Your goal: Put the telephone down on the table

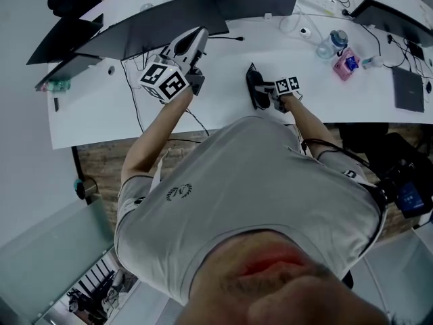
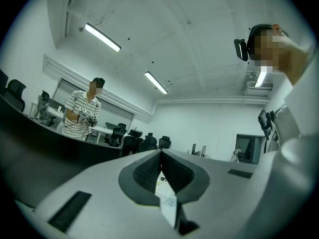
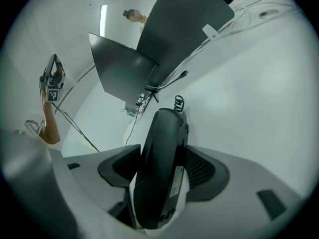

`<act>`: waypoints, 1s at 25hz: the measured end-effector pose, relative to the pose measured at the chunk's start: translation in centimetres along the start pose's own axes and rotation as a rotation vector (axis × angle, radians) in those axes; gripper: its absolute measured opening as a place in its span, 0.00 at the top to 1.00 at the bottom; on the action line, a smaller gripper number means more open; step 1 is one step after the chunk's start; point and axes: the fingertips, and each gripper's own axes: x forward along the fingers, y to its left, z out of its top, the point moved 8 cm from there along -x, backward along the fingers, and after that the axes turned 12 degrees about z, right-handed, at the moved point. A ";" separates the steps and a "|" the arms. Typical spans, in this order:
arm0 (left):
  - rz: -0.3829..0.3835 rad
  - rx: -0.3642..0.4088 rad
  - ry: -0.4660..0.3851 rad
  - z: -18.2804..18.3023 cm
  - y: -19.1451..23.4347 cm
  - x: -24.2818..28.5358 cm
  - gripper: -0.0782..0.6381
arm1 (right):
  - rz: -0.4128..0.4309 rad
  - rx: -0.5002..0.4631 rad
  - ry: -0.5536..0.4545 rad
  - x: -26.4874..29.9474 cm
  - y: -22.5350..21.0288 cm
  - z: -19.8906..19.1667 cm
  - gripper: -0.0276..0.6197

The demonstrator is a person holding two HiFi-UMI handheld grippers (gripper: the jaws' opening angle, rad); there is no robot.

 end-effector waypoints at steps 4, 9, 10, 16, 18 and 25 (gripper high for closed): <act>-0.007 0.004 0.000 -0.2 -0.4 0.5 0.88 | -0.012 0.016 -0.018 -0.5 -0.5 0.2 0.53; -0.011 -0.005 0.013 -0.7 -0.3 0.7 0.88 | -0.088 0.021 -0.024 -0.5 -0.1 0.5 0.53; -0.013 -0.006 0.014 -0.8 -0.4 0.8 0.88 | -0.107 0.008 -0.024 -0.5 0.2 0.6 0.53; -0.023 -0.013 0.009 -1.3 -0.6 1.3 0.88 | -0.269 -0.046 0.049 -0.7 0.9 1.0 0.53; -0.027 -0.016 0.007 -1.5 -0.6 1.3 0.88 | -0.368 -0.081 0.055 -1.1 1.5 1.1 0.53; -0.026 -0.030 0.007 -2.0 -0.3 1.4 0.88 | -0.529 -0.233 0.177 0.1 4.9 1.6 0.53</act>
